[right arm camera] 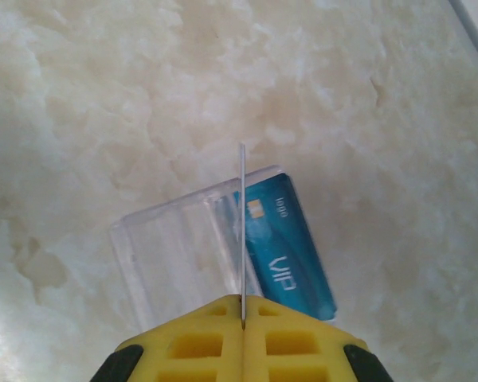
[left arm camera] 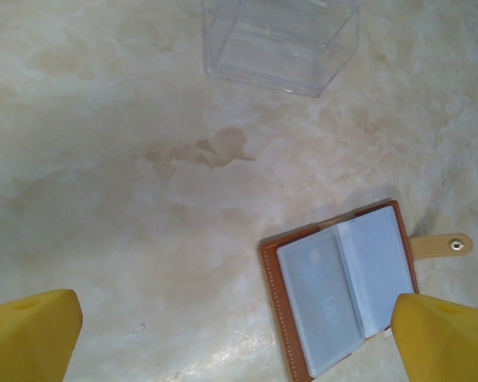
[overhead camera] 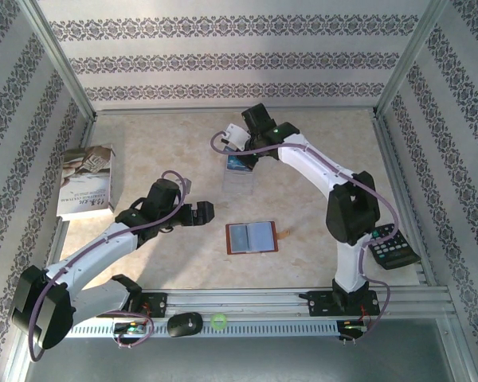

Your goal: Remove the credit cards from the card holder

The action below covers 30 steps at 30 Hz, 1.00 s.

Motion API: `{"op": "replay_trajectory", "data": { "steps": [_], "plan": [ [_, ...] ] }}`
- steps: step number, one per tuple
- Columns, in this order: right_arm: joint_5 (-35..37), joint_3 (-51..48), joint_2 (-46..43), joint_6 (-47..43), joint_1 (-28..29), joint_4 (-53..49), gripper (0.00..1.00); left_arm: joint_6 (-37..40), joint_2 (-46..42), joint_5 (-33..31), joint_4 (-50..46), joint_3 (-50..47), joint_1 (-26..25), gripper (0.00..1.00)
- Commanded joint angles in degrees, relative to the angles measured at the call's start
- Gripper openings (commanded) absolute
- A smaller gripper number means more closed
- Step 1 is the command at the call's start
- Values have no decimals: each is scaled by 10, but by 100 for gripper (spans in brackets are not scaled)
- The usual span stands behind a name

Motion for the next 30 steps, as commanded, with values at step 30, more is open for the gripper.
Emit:
{"op": "replay_trajectory", "data": {
  "steps": [30],
  "plan": [
    [3,192,166,-156,-28,-167,0,3,71,13,-20,20,44,100]
  ]
}}
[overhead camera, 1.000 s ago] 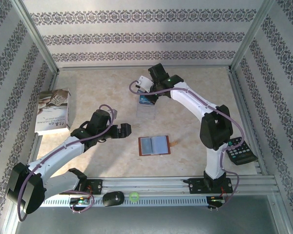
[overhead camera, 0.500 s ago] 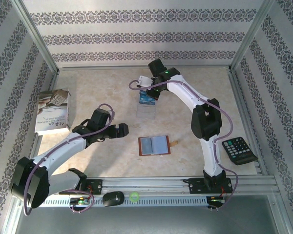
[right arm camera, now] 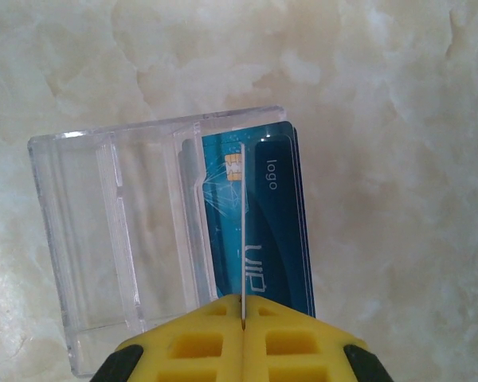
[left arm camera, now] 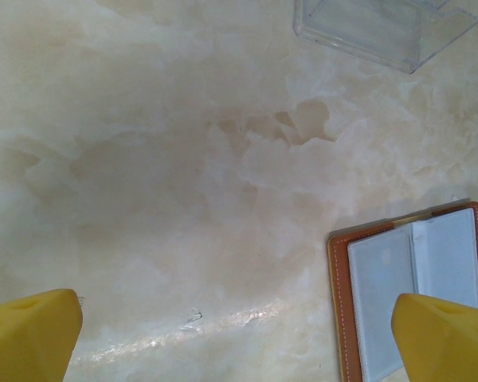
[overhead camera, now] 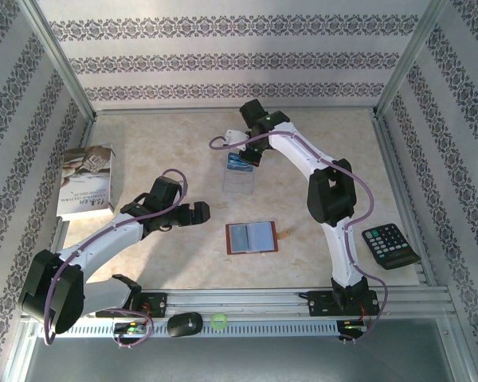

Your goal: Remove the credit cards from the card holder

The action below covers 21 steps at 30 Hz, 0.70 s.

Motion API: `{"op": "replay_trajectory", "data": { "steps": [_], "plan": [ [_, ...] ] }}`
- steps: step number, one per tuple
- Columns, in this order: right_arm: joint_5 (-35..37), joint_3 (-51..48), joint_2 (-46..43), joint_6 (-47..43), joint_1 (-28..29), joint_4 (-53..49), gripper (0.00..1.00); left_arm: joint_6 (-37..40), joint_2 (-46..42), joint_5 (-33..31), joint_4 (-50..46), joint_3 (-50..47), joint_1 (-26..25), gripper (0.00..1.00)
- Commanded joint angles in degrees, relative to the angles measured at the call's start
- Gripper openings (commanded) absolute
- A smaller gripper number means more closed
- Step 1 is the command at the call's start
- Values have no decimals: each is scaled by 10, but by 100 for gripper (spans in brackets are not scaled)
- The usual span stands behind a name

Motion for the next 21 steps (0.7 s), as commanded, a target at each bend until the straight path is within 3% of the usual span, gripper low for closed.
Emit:
{"op": "replay_trajectory", "data": {
  "steps": [1,5,9,14,17,21],
  "plan": [
    [2,23,15,-13,-1,-25,0,3,3,9,11,8,9,100],
    [10,30,24,-3,-1,-25,2,1,6,13,17,6,9,100],
    [38,14,13,25,-1,31,25,-2,4,22,22,3,10,100],
    [53,-70,-61,84,6,183,35,-7,-14,22,24,-2,9,100],
    [29,-107,-110,149,11,237,38,-16,-35,14,32,-11,9,100],
    [6,-196,-180,326,23,319,41,-35,-63,12,78,-41,10,100]
  ]
}}
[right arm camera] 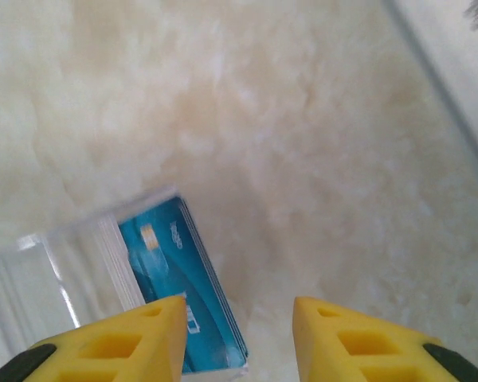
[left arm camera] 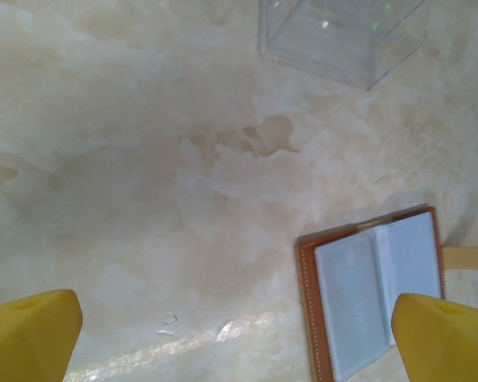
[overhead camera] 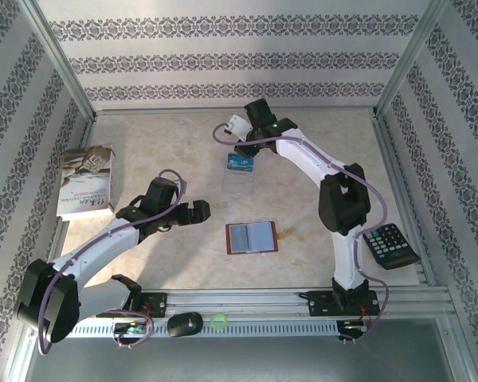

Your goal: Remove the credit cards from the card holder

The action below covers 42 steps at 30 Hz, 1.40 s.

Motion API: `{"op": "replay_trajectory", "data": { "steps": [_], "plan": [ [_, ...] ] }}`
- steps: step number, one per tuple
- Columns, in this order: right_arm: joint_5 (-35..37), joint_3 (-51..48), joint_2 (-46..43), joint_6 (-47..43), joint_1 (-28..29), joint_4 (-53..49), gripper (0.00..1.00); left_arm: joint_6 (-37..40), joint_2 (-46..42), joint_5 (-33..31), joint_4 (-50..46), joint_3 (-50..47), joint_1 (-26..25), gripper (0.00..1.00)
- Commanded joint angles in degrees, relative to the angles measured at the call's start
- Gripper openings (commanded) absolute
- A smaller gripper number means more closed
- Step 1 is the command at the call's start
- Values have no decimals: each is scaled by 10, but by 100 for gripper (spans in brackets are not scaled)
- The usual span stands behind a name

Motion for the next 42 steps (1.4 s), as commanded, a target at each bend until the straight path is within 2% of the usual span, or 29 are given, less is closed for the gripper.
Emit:
{"op": "replay_trajectory", "data": {
  "steps": [1,4,8,14,18,25,36,42],
  "plan": [
    [-11,-70,-81,201,21,116,41,-26,-20,0,57,-27,10,100],
    [34,-171,-133,330,51,157,42,-32,-18,14,79,-35,11,100],
    [78,-296,-203,435,100,134,43,-36,-28,16,89,-53,11,100],
    [93,-430,-285,484,173,48,44,-46,-37,18,110,-82,13,100],
    [108,-472,-289,509,235,32,45,-54,-33,29,133,-98,13,100],
    [149,-446,-216,515,304,31,44,-47,-28,35,131,-105,12,100],
    [155,-418,-167,505,332,3,44,-46,-27,44,140,-115,13,97],
    [140,-416,-141,507,334,14,37,-38,-25,47,128,-106,13,95]
  ]
}}
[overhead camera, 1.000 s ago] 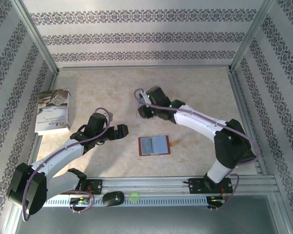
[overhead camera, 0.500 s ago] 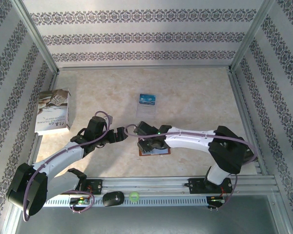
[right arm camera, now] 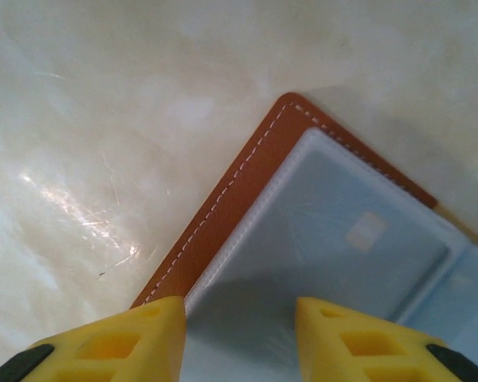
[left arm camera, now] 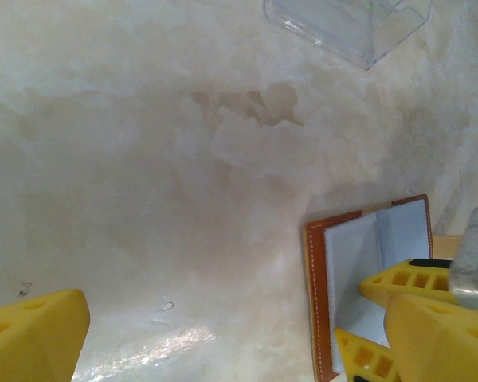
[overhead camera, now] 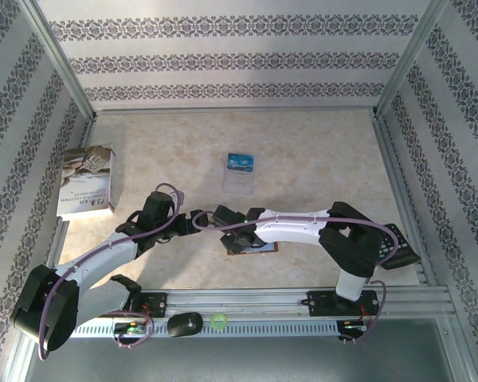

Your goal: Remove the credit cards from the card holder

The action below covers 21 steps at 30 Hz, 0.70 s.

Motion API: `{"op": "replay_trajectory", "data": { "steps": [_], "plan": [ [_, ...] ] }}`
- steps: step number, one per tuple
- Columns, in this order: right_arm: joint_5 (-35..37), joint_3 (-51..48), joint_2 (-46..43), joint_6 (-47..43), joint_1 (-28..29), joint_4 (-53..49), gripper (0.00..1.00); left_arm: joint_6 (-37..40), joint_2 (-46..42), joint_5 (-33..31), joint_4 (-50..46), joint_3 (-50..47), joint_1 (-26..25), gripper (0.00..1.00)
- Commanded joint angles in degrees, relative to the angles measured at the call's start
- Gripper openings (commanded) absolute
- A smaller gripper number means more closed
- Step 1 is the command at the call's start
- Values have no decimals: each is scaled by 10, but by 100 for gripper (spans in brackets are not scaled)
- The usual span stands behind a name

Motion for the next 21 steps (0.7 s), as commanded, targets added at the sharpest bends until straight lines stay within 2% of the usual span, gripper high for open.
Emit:
{"op": "replay_trajectory", "data": {
  "steps": [1,4,8,13,21],
  "plan": [
    [4,13,16,2,4,-7,33,6,-2,9,9,6,9,94],
    [7,17,16,-6,3,6,15,8,-3,19,9,7,9,90],
    [-4,25,13,-23,2,36,0,8,-5,25,7,7,9,86],
    [-3,22,-2,-14,0,75,0,0,-4,41,28,2,-11,71],
    [-25,-61,-40,41,-2,205,0,-16,54,18,93,7,-90,27]
  ]
}}
